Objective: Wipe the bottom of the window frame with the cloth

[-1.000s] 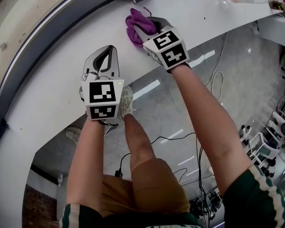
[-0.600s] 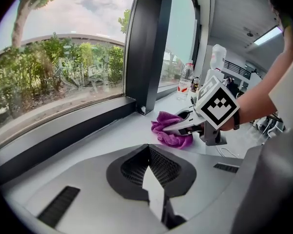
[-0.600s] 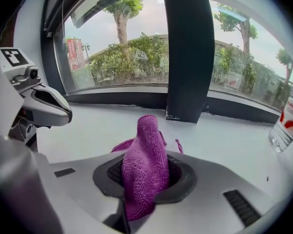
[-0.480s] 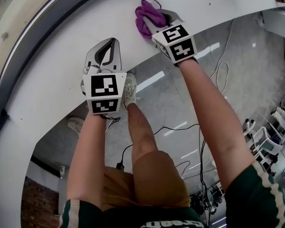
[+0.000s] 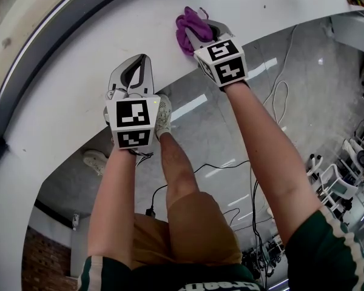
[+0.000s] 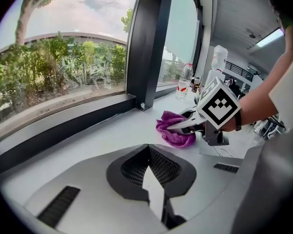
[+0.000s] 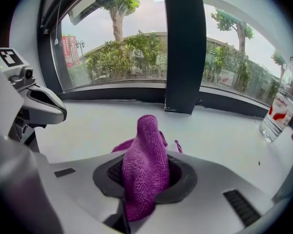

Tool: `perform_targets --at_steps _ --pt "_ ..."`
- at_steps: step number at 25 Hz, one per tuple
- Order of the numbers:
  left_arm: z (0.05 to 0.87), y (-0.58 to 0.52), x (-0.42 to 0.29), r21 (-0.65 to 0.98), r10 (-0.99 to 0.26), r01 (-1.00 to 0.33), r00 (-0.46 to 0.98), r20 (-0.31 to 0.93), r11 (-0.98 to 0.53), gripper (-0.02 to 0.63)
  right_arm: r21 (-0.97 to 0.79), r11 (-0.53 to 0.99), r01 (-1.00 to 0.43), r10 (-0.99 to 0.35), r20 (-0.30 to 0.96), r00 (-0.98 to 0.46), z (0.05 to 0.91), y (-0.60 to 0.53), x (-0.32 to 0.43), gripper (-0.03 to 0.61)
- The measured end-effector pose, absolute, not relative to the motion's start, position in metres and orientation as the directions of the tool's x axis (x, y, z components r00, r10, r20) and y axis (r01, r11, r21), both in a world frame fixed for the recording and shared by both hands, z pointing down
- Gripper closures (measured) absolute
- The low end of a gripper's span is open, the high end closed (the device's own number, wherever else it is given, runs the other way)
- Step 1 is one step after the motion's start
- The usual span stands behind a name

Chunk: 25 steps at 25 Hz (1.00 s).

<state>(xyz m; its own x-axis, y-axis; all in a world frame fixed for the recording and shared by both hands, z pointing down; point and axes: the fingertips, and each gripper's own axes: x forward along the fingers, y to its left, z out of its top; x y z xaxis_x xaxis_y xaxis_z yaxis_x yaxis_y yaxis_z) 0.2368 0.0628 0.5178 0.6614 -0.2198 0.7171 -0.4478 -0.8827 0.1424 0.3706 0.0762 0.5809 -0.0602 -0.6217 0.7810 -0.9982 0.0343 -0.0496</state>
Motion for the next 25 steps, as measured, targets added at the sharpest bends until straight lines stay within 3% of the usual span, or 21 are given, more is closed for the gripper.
perform_targets --at_steps 25 --pt "0.502 0.034 0.137 0.138 -0.301 -0.534 0.649 0.699 -0.834 0.606 -0.009 0.039 -0.999 -0.622 0.783 -0.032 0.577 0.057 0.284 0.492"
